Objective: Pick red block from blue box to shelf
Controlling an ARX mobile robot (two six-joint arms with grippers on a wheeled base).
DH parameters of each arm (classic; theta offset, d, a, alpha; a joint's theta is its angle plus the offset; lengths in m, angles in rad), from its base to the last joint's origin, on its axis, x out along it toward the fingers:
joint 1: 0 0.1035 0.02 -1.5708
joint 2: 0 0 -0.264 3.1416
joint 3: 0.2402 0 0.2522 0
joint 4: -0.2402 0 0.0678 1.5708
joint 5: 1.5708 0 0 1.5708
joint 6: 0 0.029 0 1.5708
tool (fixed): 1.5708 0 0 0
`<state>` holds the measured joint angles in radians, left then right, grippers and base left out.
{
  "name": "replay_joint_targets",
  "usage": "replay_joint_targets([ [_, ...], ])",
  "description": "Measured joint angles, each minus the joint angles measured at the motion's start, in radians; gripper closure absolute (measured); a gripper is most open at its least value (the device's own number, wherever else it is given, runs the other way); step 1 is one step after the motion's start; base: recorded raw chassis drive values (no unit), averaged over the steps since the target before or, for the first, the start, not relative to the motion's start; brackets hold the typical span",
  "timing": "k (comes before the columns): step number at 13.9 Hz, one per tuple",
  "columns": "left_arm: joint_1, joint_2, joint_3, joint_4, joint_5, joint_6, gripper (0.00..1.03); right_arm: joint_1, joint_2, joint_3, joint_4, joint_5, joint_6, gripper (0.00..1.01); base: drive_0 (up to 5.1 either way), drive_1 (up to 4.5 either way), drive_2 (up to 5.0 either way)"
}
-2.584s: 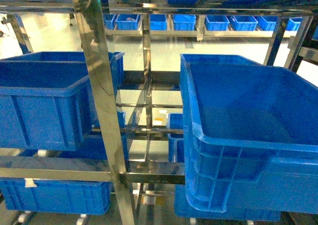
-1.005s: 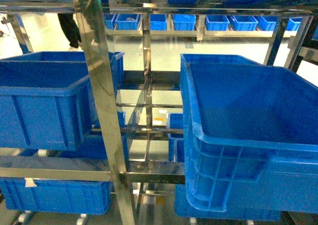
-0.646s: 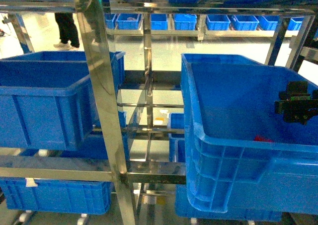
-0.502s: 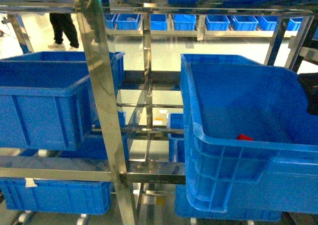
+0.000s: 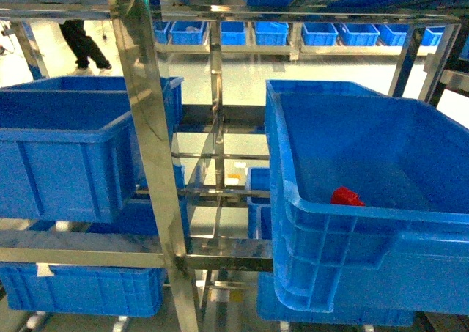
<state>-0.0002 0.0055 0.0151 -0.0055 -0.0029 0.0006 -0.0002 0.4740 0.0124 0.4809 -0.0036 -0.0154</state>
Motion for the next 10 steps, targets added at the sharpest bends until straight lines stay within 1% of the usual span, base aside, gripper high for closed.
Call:
replay_joint_targets([
  [2, 0.000, 0.000, 0.000, 0.000, 0.002, 0.000, 0.05, 0.000, -0.067, 0.000, -0.080, 0.002, 0.000, 0.59, 0.0, 0.00, 0.0],
  [5, 0.000, 0.000, 0.000, 0.001, 0.002, 0.000, 0.05, 0.000, -0.159, 0.000, -0.168, 0.002, 0.000, 0.97, 0.0, 0.00, 0.0],
  [6, 0.000, 0.000, 0.000, 0.001, 0.002, 0.000, 0.05, 0.000, -0.188, 0.000, -0.196, 0.003, 0.001, 0.99, 0.0, 0.00, 0.0],
  [10, 0.000, 0.000, 0.000, 0.001, 0.002, 0.000, 0.05, 0.000, -0.274, 0.000, -0.279, 0.003, 0.001, 0.99, 0.0, 0.00, 0.0],
])
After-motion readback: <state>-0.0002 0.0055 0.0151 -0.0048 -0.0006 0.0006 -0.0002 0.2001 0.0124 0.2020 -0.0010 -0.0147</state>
